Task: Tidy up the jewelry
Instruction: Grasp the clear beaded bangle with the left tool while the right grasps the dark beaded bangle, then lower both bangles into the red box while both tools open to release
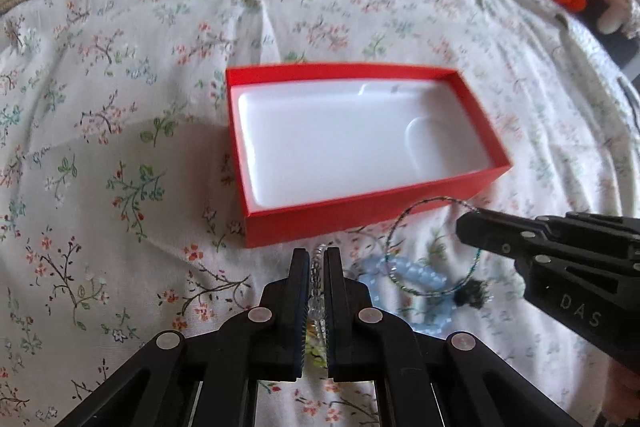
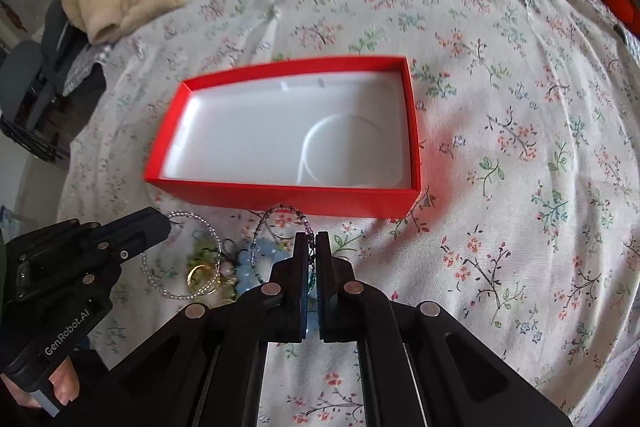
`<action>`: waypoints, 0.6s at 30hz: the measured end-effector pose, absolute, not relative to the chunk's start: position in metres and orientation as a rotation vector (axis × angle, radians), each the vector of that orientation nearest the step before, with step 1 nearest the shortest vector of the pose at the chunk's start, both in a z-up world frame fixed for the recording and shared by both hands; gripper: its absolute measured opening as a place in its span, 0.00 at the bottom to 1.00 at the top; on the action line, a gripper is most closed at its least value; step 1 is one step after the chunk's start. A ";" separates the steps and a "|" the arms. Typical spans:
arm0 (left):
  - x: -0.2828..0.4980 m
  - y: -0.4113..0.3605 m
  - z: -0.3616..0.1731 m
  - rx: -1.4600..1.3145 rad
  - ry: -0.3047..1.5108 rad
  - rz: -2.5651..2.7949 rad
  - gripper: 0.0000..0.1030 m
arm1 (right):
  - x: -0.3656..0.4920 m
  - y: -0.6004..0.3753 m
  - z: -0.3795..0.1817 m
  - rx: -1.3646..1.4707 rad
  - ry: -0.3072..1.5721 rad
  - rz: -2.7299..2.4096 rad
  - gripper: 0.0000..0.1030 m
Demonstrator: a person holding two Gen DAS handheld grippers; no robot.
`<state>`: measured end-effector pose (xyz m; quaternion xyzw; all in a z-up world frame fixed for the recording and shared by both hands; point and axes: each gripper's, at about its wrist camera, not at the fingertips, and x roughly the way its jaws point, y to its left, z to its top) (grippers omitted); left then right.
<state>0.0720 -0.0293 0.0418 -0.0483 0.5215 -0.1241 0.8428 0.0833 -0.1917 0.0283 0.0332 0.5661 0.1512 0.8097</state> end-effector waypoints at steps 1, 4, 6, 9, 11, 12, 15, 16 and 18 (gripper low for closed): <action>0.071 -0.032 0.045 -0.106 1.093 -0.265 0.01 | 0.083 -0.192 0.032 0.075 1.201 0.326 0.03; 0.071 -0.035 0.056 -0.124 1.067 -0.276 0.01 | 0.081 -0.191 0.041 0.087 1.178 0.336 0.03; 0.070 -0.035 0.063 -0.138 1.048 -0.284 0.01 | 0.078 -0.194 0.049 0.100 1.156 0.342 0.03; 0.072 -0.036 0.073 -0.161 1.020 -0.294 0.01 | 0.078 -0.198 0.061 0.116 1.123 0.339 0.03; 0.073 -0.037 0.082 -0.181 0.991 -0.305 0.01 | 0.079 -0.203 0.069 0.134 1.101 0.332 0.03; 0.074 -0.038 0.086 -0.191 0.977 -0.311 0.01 | 0.080 -0.205 0.073 0.143 1.089 0.325 0.03; 0.079 -0.039 0.098 -0.237 0.919 -0.333 0.01 | 0.085 -0.211 0.079 0.160 1.069 0.306 0.03; 0.082 -0.040 0.100 -0.257 0.904 -0.339 0.01 | 0.087 -0.213 0.080 0.171 1.066 0.300 0.03; 0.089 -0.043 0.099 -0.273 0.894 -0.338 0.01 | 0.095 -0.218 0.080 0.187 1.062 0.286 0.03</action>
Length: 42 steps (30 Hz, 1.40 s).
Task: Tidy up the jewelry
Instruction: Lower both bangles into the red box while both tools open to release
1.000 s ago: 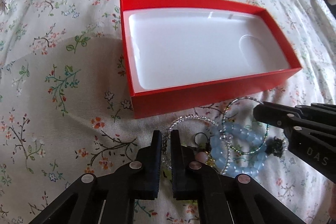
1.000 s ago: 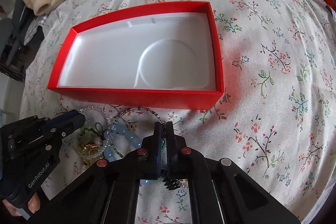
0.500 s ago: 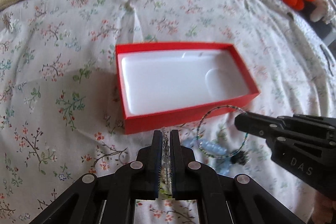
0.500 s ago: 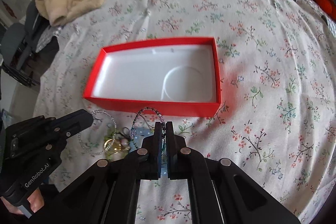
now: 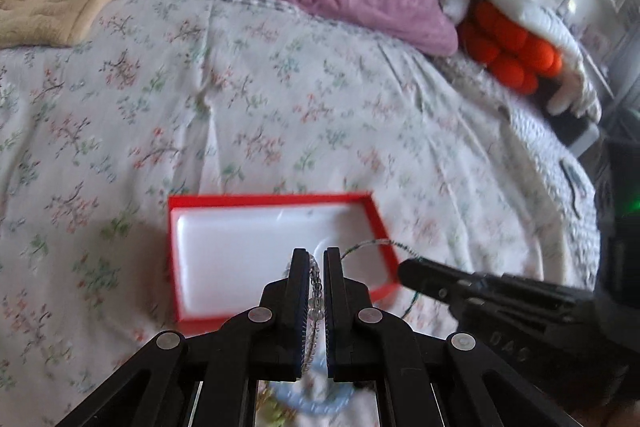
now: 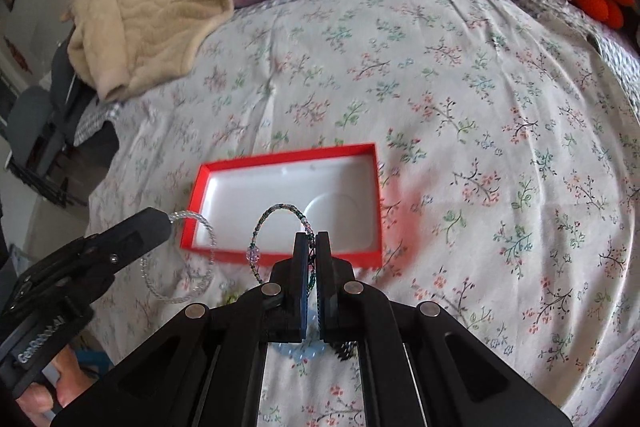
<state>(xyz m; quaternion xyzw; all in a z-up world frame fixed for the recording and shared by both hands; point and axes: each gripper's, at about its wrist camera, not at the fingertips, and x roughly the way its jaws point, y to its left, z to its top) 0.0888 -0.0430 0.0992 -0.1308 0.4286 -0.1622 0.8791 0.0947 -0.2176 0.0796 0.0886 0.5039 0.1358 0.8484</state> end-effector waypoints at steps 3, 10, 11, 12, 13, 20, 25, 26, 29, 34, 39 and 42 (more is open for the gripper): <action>0.100 -0.046 0.095 -0.306 0.891 -0.342 0.01 | 0.105 -0.222 0.076 0.204 1.062 0.263 0.03; 0.124 -0.041 0.074 -0.379 0.915 -0.337 0.01 | 0.126 -0.221 0.068 0.214 1.060 0.253 0.03; 0.126 -0.039 0.071 -0.376 0.920 -0.326 0.01 | 0.129 -0.221 0.066 0.212 1.063 0.249 0.03; 0.129 -0.037 0.067 -0.369 0.927 -0.312 0.01 | 0.132 -0.221 0.063 0.211 1.069 0.246 0.03; 0.131 -0.034 0.061 -0.356 0.938 -0.288 0.01 | 0.135 -0.222 0.061 0.212 1.073 0.245 0.03; 0.139 -0.022 0.042 -0.296 0.973 -0.205 0.01 | 0.147 -0.217 0.039 0.192 1.117 0.232 0.03; 0.140 -0.022 0.036 -0.248 0.985 -0.173 0.01 | 0.150 -0.212 0.031 0.163 1.126 0.220 0.03; 0.140 -0.022 0.036 -0.242 0.985 -0.173 0.02 | 0.150 -0.211 0.032 0.154 1.122 0.220 0.03; 0.139 -0.025 0.037 -0.219 0.983 -0.169 0.02 | 0.150 -0.210 0.033 0.139 1.114 0.220 0.03; 0.138 -0.027 0.041 -0.190 0.988 -0.158 0.20 | 0.149 -0.208 0.037 0.109 1.120 0.232 0.05; 0.131 -0.026 0.050 -0.188 0.975 -0.168 0.29 | 0.142 -0.207 0.044 0.064 1.099 0.226 0.28; 0.125 -0.025 0.055 -0.175 0.975 -0.159 0.32 | 0.135 -0.207 0.049 0.056 1.092 0.228 0.29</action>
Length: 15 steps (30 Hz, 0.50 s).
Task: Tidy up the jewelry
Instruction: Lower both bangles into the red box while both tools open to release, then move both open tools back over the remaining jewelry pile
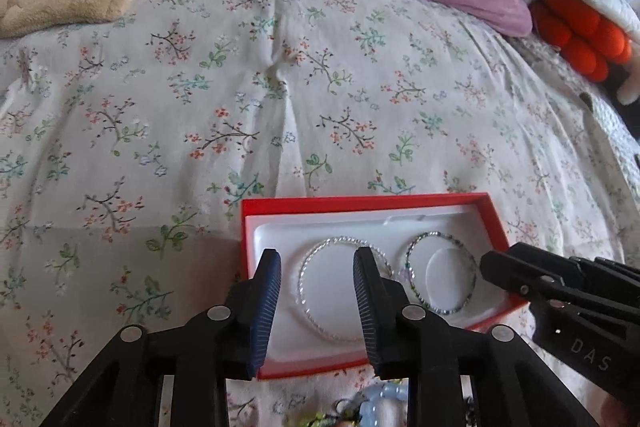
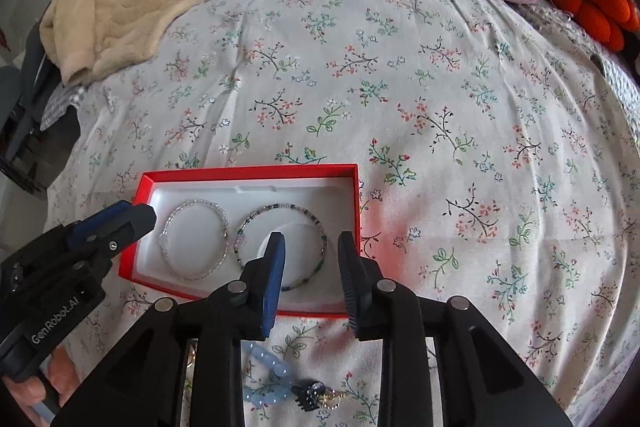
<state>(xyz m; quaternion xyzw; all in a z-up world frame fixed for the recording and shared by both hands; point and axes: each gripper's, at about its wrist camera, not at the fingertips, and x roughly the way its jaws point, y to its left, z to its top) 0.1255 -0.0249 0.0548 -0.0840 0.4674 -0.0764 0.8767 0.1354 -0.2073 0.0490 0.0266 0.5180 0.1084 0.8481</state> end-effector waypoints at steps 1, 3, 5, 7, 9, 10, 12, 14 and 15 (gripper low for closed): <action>0.123 -0.024 0.056 -0.169 0.975 -0.155 0.34 | 0.134 -0.207 0.050 0.054 1.090 0.228 0.29; 0.118 -0.022 0.058 -0.155 0.979 -0.148 0.39 | 0.130 -0.206 0.053 0.046 1.086 0.230 0.29; 0.112 -0.021 0.059 -0.134 0.984 -0.139 0.44 | 0.127 -0.206 0.055 0.043 1.088 0.230 0.30; 0.107 -0.019 0.060 -0.123 0.991 -0.133 0.49 | 0.123 -0.206 0.055 0.041 1.092 0.233 0.32; 0.101 -0.016 0.060 -0.117 1.002 -0.127 0.56 | 0.117 -0.207 0.056 0.036 1.094 0.231 0.36; 0.097 -0.015 0.059 -0.112 1.009 -0.122 0.62 | 0.115 -0.208 0.057 0.033 1.095 0.231 0.37; 0.092 -0.013 0.059 -0.103 1.018 -0.119 0.68 | 0.110 -0.209 0.058 0.029 1.094 0.234 0.40; 0.086 -0.011 0.057 -0.091 1.032 -0.116 0.76 | 0.104 -0.211 0.059 0.028 1.096 0.236 0.43; 0.084 -0.011 0.056 -0.087 1.038 -0.115 0.78 | 0.101 -0.212 0.060 0.027 1.098 0.235 0.46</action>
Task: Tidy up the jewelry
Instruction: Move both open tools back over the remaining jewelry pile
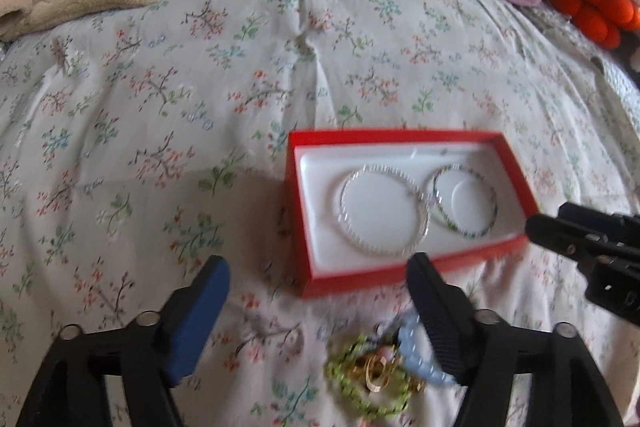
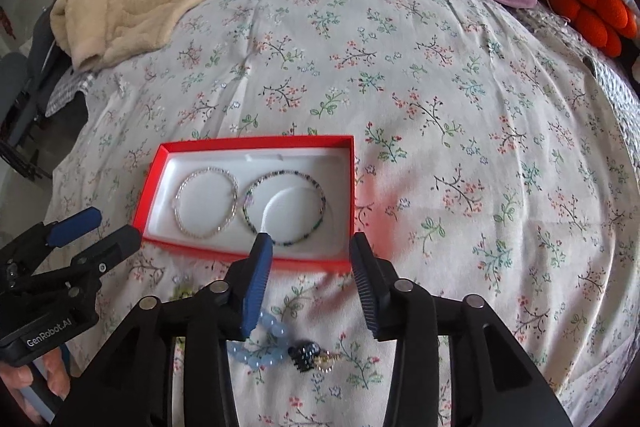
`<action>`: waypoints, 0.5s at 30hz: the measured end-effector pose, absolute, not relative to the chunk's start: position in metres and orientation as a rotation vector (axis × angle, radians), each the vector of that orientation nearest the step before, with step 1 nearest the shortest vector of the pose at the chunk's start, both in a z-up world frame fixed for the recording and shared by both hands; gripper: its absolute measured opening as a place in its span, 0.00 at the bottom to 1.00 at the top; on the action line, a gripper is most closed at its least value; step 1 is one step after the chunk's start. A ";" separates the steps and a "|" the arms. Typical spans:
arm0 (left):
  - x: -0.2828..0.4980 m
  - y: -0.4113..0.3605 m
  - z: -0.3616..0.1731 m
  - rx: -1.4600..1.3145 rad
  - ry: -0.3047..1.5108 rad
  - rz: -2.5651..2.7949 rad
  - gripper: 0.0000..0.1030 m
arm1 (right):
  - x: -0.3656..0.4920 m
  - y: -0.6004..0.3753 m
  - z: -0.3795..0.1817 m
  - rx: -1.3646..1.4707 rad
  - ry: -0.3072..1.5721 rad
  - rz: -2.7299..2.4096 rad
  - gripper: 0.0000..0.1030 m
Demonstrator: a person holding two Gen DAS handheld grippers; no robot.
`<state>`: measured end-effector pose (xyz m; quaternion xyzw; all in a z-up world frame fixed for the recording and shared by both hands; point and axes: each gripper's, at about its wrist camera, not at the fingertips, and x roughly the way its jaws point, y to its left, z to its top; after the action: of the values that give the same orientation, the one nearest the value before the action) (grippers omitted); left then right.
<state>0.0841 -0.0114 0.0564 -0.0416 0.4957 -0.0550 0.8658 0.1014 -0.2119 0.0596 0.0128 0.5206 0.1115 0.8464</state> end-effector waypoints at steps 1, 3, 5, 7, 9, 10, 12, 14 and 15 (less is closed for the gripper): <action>0.081 -0.011 0.055 -0.083 1.047 -0.116 0.80 | 0.099 -0.213 0.060 0.027 1.100 0.233 0.48; 0.077 -0.010 0.052 -0.077 1.072 -0.120 0.82 | 0.094 -0.215 0.059 0.024 1.106 0.233 0.57; 0.073 -0.010 0.048 -0.073 1.101 -0.124 0.84 | 0.088 -0.218 0.058 0.023 1.116 0.233 0.62; 0.068 -0.009 0.044 -0.066 1.127 -0.125 0.84 | 0.083 -0.221 0.056 0.025 1.131 0.236 0.64; 0.065 -0.009 0.039 -0.063 1.149 -0.124 0.85 | 0.078 -0.223 0.052 0.029 1.150 0.241 0.65; 0.063 -0.009 0.037 -0.065 1.159 -0.126 0.85 | 0.076 -0.224 0.050 0.030 1.163 0.242 0.66; 0.062 -0.009 0.033 -0.071 1.178 -0.130 0.85 | 0.071 -0.226 0.044 0.025 1.188 0.234 0.66; 0.060 -0.008 0.028 -0.079 1.198 -0.130 0.85 | 0.068 -0.228 0.039 0.015 1.207 0.223 0.66; 0.060 -0.008 0.026 -0.081 1.206 -0.130 0.85 | 0.067 -0.229 0.037 0.012 1.213 0.219 0.66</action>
<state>0.0599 -0.0082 0.0264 -0.0382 0.5664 -0.0611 0.8210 0.0668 -0.2286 0.0368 0.0058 0.5686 0.1029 0.8161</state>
